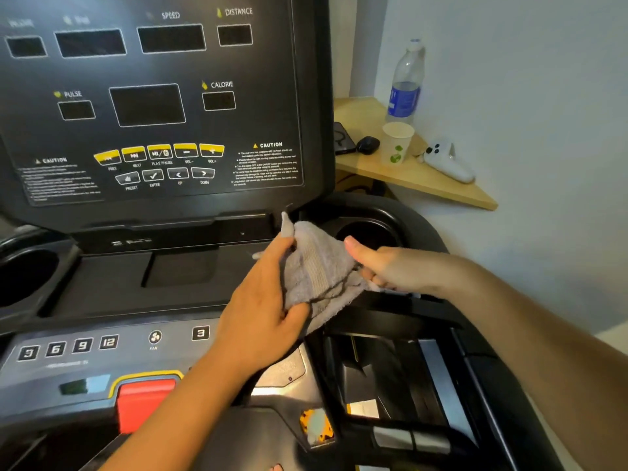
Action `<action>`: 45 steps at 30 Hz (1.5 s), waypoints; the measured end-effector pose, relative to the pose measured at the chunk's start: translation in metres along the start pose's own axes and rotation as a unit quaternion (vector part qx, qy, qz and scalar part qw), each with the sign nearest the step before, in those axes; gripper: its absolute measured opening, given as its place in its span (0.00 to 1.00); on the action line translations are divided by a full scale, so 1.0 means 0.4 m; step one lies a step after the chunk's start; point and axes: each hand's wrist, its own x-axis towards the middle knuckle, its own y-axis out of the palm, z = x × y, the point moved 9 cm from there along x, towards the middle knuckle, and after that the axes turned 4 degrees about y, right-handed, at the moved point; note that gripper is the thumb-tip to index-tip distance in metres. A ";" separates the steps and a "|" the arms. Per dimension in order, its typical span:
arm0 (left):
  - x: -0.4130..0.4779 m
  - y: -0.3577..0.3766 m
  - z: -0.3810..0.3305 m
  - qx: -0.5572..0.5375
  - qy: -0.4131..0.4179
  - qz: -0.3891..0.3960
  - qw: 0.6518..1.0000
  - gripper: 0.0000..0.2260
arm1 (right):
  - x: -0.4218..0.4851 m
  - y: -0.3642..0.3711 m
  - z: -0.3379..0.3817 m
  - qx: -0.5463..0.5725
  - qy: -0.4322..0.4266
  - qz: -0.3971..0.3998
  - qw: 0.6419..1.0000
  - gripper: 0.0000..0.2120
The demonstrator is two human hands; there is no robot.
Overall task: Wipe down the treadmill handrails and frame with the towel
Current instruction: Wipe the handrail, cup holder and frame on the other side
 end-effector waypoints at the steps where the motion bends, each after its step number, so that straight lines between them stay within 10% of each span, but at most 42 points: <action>1: -0.001 -0.001 -0.002 -0.011 0.003 -0.001 1.000 0.32 | 0.010 0.011 -0.006 0.039 0.015 0.040 0.998 0.34; 5: -0.006 0.000 -0.001 -0.025 0.011 -0.007 1.000 0.29 | 0.013 0.016 -0.059 0.088 0.067 0.132 0.985 0.55; 11: -0.008 -0.025 0.002 -0.063 0.011 -0.053 0.997 0.29 | 0.017 0.008 -0.101 0.121 0.052 0.016 0.991 0.28; 18: -0.025 -0.042 0.022 -0.056 -0.003 -0.098 0.994 0.28 | -0.024 0.008 -0.064 -0.174 0.056 -0.055 0.982 0.37; 28: -0.004 -0.054 0.002 -0.113 0.024 -0.110 0.987 0.23 | 0.037 0.086 0.006 0.175 0.004 0.032 0.984 0.50; 36: -0.020 -0.061 -0.006 -0.113 0.046 -0.124 0.985 0.21 | 0.038 0.032 -0.004 0.092 -0.019 -0.060 0.994 0.07; 45: -0.002 -0.046 0.002 -0.102 0.025 -0.093 0.990 0.20 | 0.045 0.067 0.056 0.071 0.001 -0.008 0.997 0.20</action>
